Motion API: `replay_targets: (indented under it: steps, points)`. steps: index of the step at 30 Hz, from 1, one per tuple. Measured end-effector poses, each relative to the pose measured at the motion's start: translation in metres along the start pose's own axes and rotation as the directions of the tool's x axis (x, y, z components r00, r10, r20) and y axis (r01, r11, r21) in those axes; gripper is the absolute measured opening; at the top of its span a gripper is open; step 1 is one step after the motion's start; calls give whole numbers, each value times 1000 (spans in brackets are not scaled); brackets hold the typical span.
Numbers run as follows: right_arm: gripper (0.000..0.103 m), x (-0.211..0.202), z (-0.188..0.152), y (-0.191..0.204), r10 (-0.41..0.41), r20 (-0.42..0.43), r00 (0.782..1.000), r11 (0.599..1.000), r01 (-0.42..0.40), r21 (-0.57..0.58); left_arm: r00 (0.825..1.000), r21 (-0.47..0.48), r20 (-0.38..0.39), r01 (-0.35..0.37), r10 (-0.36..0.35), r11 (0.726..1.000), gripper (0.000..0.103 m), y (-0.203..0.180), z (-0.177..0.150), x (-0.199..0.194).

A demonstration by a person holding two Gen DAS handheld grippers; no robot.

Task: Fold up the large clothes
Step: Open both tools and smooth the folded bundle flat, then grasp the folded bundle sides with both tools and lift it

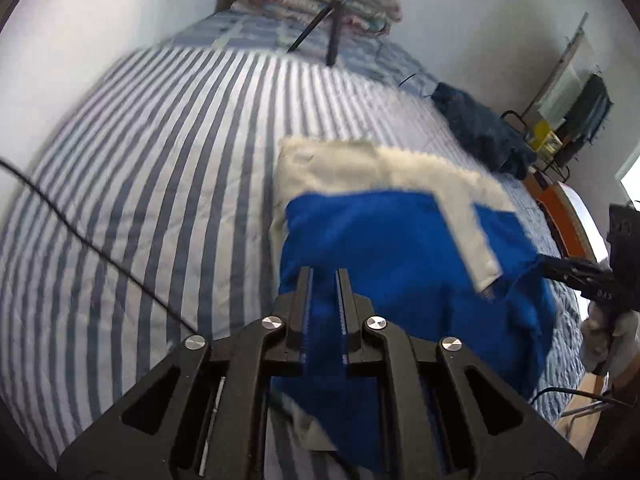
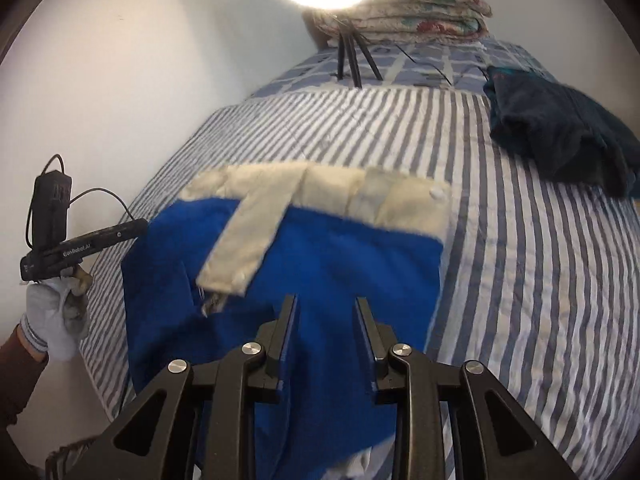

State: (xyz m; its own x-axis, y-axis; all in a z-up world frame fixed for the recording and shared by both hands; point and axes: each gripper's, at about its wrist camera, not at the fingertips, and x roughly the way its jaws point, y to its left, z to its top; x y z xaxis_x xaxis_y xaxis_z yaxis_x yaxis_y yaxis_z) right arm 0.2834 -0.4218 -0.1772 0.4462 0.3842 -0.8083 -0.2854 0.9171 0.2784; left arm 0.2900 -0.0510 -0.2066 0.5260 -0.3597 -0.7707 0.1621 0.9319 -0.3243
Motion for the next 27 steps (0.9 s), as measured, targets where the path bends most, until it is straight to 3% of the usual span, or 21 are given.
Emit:
replay_targets:
  steps: [2,5,8,9,10,12,14,17,27]
  points:
    - [26,17,-15,-11,5,-45,999,999,-3,43,1000,-48,-28,3,-4,999,9,12,-10,19]
    - [26,23,-25,-7,-32,-50,998,999,32,4,999,37,-15,-51,51,998,9,-1,-12,16]
    - [32,7,-21,-5,-15,-42,999,1000,15,1,999,-44,-4,35,-35,998,10,11,-7,-4]
    - [40,-2,-22,-6,-21,-17,1000,1000,21,-12,998,-94,16,70,-69,993,23,20,-4,-13]
    - [45,-12,-22,-9,-23,24,999,1000,24,-13,993,-146,37,120,-115,982,47,31,-2,-20]
    - [81,-26,-24,-19,-1,98,995,1000,0,13,979,-228,63,201,-192,953,70,48,1,-28]
    - [92,-32,-23,-32,35,142,989,998,-42,50,957,-301,65,288,-282,909,70,64,6,-27]
    - [92,-25,-19,-51,76,119,990,989,-90,117,933,-369,46,347,-356,862,70,79,15,-15]
    - [89,15,-21,-72,201,2,980,960,-198,196,889,-455,-6,405,-457,793,70,91,14,28]
